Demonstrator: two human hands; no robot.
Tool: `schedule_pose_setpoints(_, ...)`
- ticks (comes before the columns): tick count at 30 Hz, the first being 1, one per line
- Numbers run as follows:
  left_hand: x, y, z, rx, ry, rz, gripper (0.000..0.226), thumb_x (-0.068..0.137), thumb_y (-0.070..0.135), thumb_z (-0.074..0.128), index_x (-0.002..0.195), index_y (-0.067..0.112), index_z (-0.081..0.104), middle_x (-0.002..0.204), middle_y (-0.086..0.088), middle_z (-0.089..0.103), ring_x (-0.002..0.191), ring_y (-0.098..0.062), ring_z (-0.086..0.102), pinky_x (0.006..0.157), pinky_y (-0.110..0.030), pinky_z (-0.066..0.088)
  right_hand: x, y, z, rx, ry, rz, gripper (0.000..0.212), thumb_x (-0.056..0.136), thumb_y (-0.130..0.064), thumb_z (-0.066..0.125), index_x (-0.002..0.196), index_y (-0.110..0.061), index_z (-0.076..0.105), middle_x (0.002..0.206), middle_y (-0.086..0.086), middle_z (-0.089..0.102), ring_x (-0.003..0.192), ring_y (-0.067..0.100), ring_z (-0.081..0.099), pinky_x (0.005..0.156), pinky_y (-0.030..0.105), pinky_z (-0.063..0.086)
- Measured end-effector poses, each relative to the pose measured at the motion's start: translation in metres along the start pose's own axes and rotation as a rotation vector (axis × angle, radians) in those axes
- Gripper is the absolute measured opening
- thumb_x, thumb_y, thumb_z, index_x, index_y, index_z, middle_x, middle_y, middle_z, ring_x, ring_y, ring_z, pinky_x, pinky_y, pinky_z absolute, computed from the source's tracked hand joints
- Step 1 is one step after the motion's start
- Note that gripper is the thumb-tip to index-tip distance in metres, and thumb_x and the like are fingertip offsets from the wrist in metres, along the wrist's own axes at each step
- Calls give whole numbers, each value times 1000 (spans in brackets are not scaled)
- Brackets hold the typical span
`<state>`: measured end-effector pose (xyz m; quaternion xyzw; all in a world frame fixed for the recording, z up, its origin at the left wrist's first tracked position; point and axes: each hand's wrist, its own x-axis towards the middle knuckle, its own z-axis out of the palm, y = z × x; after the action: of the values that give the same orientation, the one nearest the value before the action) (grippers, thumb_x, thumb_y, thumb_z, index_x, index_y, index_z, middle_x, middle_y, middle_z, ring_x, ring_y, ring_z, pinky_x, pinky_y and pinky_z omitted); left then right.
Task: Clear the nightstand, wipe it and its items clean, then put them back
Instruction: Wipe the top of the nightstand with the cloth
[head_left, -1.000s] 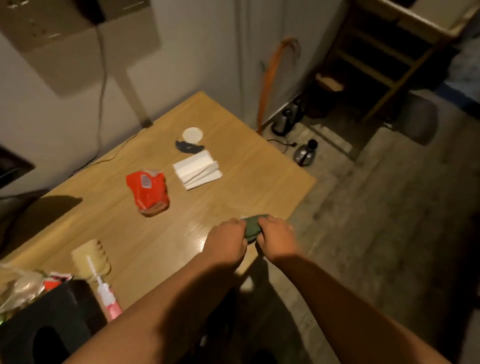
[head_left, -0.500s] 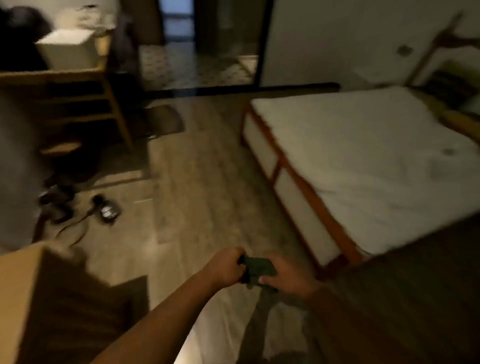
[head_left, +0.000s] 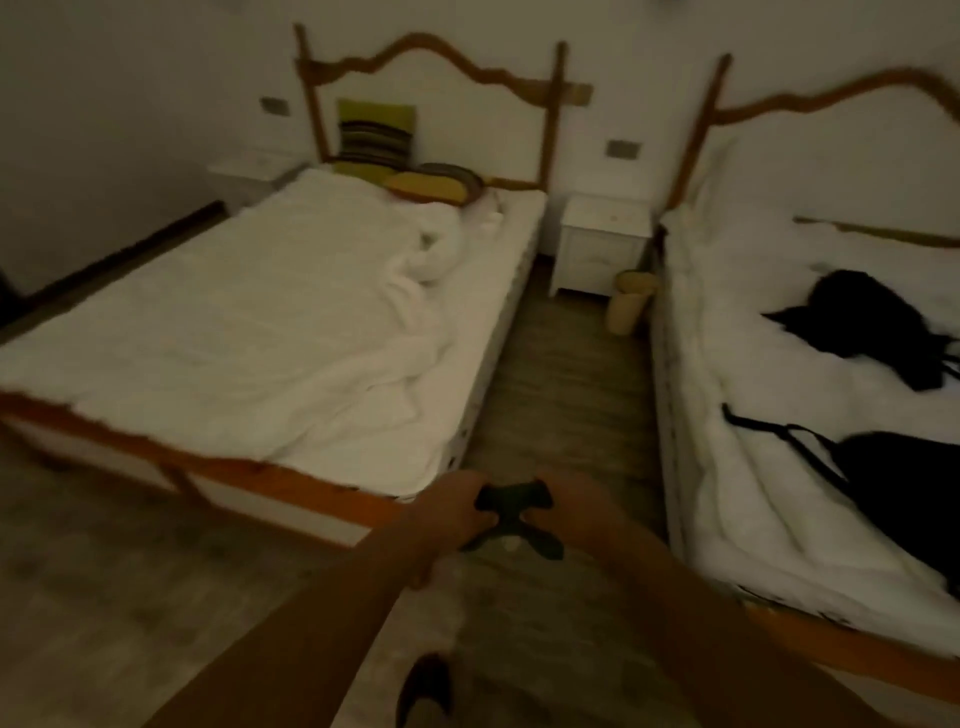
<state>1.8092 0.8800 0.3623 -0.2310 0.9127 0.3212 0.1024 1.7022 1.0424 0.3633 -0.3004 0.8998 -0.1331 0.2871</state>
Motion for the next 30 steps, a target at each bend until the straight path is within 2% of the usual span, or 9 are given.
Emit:
schedule_pose_setpoints(1, 25, 10, -3, 11, -24, 33, 28, 88, 27, 64, 111, 11, 61, 110, -10, 63, 99, -23, 61, 84, -32, 49, 25, 5, -17, 8, 113, -98, 32, 93, -38, 58, 113, -15, 68, 116, 6, 68, 105, 17, 63, 91, 25, 45)
schedule_pose_setpoints(2, 49, 17, -7, 21, -42, 69, 22, 88, 27, 65, 104, 13, 61, 106, -9, 63, 92, -19, 61, 78, -27, 48, 45, 1, -39, -33, 58, -110, 31, 96, -30, 55, 115, -8, 63, 119, 13, 64, 108, 23, 61, 93, 30, 45)
schedule_pose_setpoints(3, 73, 22, -11, 31, -54, 100, 14, 88, 27, 65, 96, 16, 60, 99, -6, 63, 84, -14, 59, 70, -21, 45, 58, 12, -58, -29, -26, -78, 29, 96, -28, 55, 114, -6, 62, 117, 15, 63, 107, 25, 60, 94, 32, 46)
schedule_pose_setpoints(6, 155, 32, -31, 49, -78, 159, 5, 91, 25, 61, 90, 21, 58, 90, 2, 58, 76, -7, 55, 59, -12, 34, 126, 22, -94, -65, 27, -102, 29, 96, -26, 55, 115, -5, 60, 119, 15, 61, 111, 26, 58, 97, 33, 44)
schedule_pose_setpoints(10, 277, 38, -74, 50, -117, 209, 8, 93, 23, 58, 96, 19, 64, 90, 3, 61, 81, -10, 58, 68, -15, 40, 225, 31, -146, -12, 15, -74, 27, 91, -31, 61, 110, -11, 62, 110, 9, 64, 101, 23, 61, 94, 37, 50)
schedule_pose_setpoints(14, 372, 56, -115, 129, -208, 293, 11, 94, 23, 57, 99, 16, 64, 88, 7, 56, 77, -6, 53, 66, -11, 34, 299, 38, -200, -14, -36, -52, 27, 91, -34, 61, 114, -18, 60, 110, 3, 64, 101, 18, 61, 94, 34, 50)
schedule_pose_setpoints(21, 508, 94, -167, 124, -251, 324, 19, 97, 22, 52, 111, 15, 62, 110, -6, 65, 99, -18, 61, 94, -31, 49, 417, 65, -284, 36, -15, -71, 21, 90, -35, 62, 107, -22, 59, 102, -3, 61, 93, 12, 59, 86, 25, 47)
schedule_pose_setpoints(27, 642, 120, -200, 154, -202, 330, 21, 99, 22, 48, 112, 18, 63, 109, -5, 66, 97, -16, 62, 92, -29, 50, 547, 96, -348, 44, 51, -105, 13, 89, -39, 62, 97, -31, 57, 89, -12, 57, 81, 4, 57, 71, 18, 42)
schedule_pose_setpoints(30, 730, 146, -221, 170, -189, 318, 21, 99, 23, 47, 114, 18, 62, 110, -5, 65, 96, -15, 61, 92, -29, 49, 631, 117, -397, 54, 82, -121, 11, 88, -39, 63, 93, -34, 55, 86, -14, 55, 80, 5, 56, 71, 20, 42)
